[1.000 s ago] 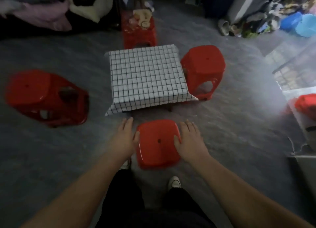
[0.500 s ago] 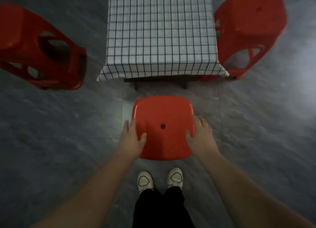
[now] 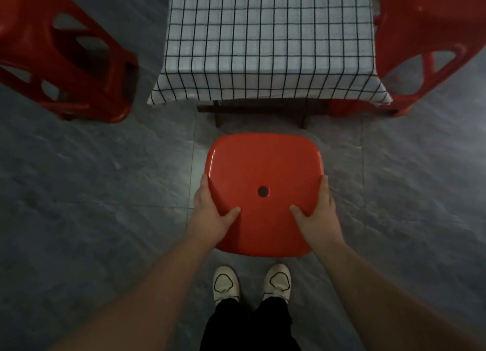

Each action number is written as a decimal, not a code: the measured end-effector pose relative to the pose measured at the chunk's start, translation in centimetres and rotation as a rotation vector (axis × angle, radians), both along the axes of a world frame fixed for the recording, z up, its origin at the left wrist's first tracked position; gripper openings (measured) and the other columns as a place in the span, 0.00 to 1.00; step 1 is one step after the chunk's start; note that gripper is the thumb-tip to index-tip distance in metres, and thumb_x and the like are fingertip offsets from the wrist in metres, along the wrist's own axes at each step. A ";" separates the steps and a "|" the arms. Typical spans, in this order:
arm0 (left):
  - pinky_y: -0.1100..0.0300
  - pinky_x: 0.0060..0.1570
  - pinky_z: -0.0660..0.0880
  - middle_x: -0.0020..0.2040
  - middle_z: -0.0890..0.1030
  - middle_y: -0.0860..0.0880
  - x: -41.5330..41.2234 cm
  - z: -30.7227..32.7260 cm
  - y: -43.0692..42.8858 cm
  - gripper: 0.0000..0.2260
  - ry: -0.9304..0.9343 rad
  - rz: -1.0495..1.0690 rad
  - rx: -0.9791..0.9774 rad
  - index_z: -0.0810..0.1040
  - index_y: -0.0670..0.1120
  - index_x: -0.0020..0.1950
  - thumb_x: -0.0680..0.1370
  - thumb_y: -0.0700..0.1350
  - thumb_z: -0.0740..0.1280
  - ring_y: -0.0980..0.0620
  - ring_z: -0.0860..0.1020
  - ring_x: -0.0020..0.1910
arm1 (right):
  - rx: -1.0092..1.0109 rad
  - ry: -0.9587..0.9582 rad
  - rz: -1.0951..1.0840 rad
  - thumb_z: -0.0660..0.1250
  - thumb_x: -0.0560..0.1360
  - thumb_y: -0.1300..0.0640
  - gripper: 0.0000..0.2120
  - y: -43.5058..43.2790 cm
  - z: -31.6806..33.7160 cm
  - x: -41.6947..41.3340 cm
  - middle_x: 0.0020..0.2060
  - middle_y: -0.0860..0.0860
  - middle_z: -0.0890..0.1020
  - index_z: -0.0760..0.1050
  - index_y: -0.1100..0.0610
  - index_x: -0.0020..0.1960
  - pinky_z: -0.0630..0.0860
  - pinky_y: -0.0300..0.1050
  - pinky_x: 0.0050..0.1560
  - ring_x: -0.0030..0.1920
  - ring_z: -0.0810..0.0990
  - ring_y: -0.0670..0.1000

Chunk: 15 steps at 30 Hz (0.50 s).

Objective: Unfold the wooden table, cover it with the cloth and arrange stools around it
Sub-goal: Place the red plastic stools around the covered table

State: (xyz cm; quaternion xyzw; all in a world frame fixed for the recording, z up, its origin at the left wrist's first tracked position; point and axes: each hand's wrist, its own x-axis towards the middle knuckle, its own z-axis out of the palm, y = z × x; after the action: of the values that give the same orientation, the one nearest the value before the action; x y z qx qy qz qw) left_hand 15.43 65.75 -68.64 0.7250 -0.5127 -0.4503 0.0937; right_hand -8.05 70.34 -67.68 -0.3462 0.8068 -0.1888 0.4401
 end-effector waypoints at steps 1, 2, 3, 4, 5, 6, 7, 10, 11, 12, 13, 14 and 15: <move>0.45 0.71 0.67 0.76 0.61 0.51 0.0 0.3 0.1 0.51 -0.001 -0.008 -0.012 0.42 0.62 0.79 0.70 0.53 0.77 0.50 0.65 0.73 | -0.010 0.011 0.003 0.71 0.76 0.50 0.48 0.1 0.3 0.0 0.78 0.52 0.54 0.38 0.43 0.80 0.64 0.49 0.69 0.74 0.63 0.54; 0.47 0.71 0.66 0.77 0.61 0.51 0.0 0.5 0.3 0.50 -0.003 -0.017 -0.024 0.42 0.61 0.79 0.70 0.53 0.77 0.50 0.65 0.73 | -0.018 0.025 0.006 0.71 0.76 0.50 0.48 0.2 0.6 0.0 0.78 0.53 0.55 0.39 0.43 0.80 0.63 0.48 0.69 0.74 0.63 0.54; 0.49 0.70 0.66 0.77 0.61 0.51 0.0 0.6 0.5 0.50 -0.008 -0.025 -0.030 0.42 0.61 0.79 0.71 0.53 0.77 0.51 0.65 0.73 | -0.025 0.036 0.008 0.71 0.76 0.50 0.47 0.5 0.8 0.0 0.78 0.53 0.55 0.39 0.43 0.80 0.63 0.48 0.69 0.74 0.63 0.54; 0.49 0.70 0.67 0.77 0.61 0.51 0.1 0.8 0.9 0.51 -0.013 -0.026 -0.033 0.41 0.62 0.79 0.71 0.54 0.77 0.51 0.65 0.73 | -0.032 0.042 0.009 0.71 0.76 0.51 0.47 0.8 1.0 0.0 0.78 0.53 0.56 0.40 0.44 0.80 0.63 0.48 0.69 0.74 0.63 0.54; 0.48 0.70 0.67 0.77 0.61 0.51 0.2 1.0 1.4 0.51 -0.016 -0.021 -0.037 0.41 0.62 0.79 0.71 0.54 0.77 0.51 0.66 0.73 | -0.039 0.044 0.012 0.71 0.75 0.51 0.47 1.2 1.3 0.1 0.78 0.53 0.56 0.40 0.44 0.80 0.63 0.47 0.69 0.74 0.63 0.54; 0.48 0.70 0.67 0.77 0.61 0.51 0.4 1.2 1.9 0.51 -0.012 -0.015 -0.044 0.41 0.62 0.78 0.71 0.54 0.77 0.51 0.66 0.73 | -0.043 0.043 0.017 0.71 0.76 0.50 0.47 1.7 1.6 0.2 0.78 0.52 0.56 0.40 0.44 0.81 0.63 0.47 0.68 0.74 0.64 0.53; 0.49 0.71 0.66 0.77 0.60 0.51 0.5 1.4 2.5 0.51 -0.007 -0.010 -0.052 0.41 0.62 0.79 0.71 0.53 0.77 0.51 0.65 0.73 | -0.043 0.040 0.022 0.71 0.76 0.50 0.47 2.2 1.9 0.3 0.78 0.52 0.57 0.40 0.44 0.81 0.63 0.46 0.68 0.74 0.64 0.53; 0.52 0.70 0.64 0.77 0.61 0.51 1.0 2.0 4.2 0.51 -0.012 -0.027 -0.083 0.42 0.60 0.80 0.71 0.53 0.77 0.52 0.64 0.74 | -0.048 0.038 0.020 0.71 0.76 0.50 0.47 3.9 2.6 0.7 0.78 0.52 0.57 0.40 0.44 0.80 0.64 0.47 0.68 0.73 0.64 0.54; 0.52 0.70 0.64 0.76 0.61 0.51 1.2 2.1 4.8 0.51 -0.013 -0.028 -0.088 0.43 0.59 0.80 0.71 0.53 0.77 0.53 0.64 0.73 | -0.047 0.038 0.017 0.71 0.76 0.49 0.47 4.6 2.8 0.9 0.78 0.53 0.57 0.40 0.43 0.80 0.64 0.48 0.68 0.73 0.64 0.54; 0.52 0.70 0.64 0.76 0.61 0.51 1.4 2.2 5.4 0.51 -0.010 -0.027 -0.089 0.43 0.60 0.80 0.71 0.53 0.77 0.53 0.64 0.73 | -0.043 0.035 0.014 0.71 0.76 0.49 0.47 5.3 3.0 1.1 0.78 0.53 0.57 0.40 0.43 0.80 0.64 0.48 0.68 0.73 0.65 0.54; 0.51 0.71 0.65 0.76 0.61 0.51 1.6 2.4 6.2 0.51 -0.009 -0.030 -0.086 0.43 0.61 0.79 0.71 0.53 0.77 0.52 0.64 0.73 | -0.038 0.029 0.010 0.71 0.76 0.49 0.47 6.2 3.3 1.3 0.78 0.53 0.57 0.39 0.43 0.80 0.65 0.49 0.68 0.73 0.65 0.54; 0.50 0.71 0.65 0.76 0.62 0.51 1.8 2.7 6.9 0.51 -0.007 -0.038 -0.092 0.43 0.61 0.79 0.70 0.53 0.77 0.52 0.64 0.73 | -0.043 0.028 0.003 0.71 0.76 0.48 0.47 7.0 3.6 1.4 0.77 0.53 0.57 0.39 0.42 0.80 0.65 0.49 0.68 0.73 0.65 0.55; 0.49 0.71 0.65 0.76 0.62 0.50 1.9 3.0 7.6 0.51 -0.005 -0.048 -0.098 0.43 0.61 0.79 0.70 0.53 0.77 0.51 0.65 0.73 | -0.049 0.032 -0.004 0.71 0.76 0.48 0.47 7.9 3.9 1.6 0.77 0.52 0.57 0.39 0.42 0.80 0.66 0.49 0.68 0.73 0.65 0.55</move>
State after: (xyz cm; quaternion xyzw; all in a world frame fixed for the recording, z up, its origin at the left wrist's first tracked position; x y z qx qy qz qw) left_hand 17.28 73.37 -65.66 0.7082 -0.5515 -0.4250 0.1170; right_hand -6.49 78.26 -63.76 -0.3583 0.8095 -0.2040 0.4180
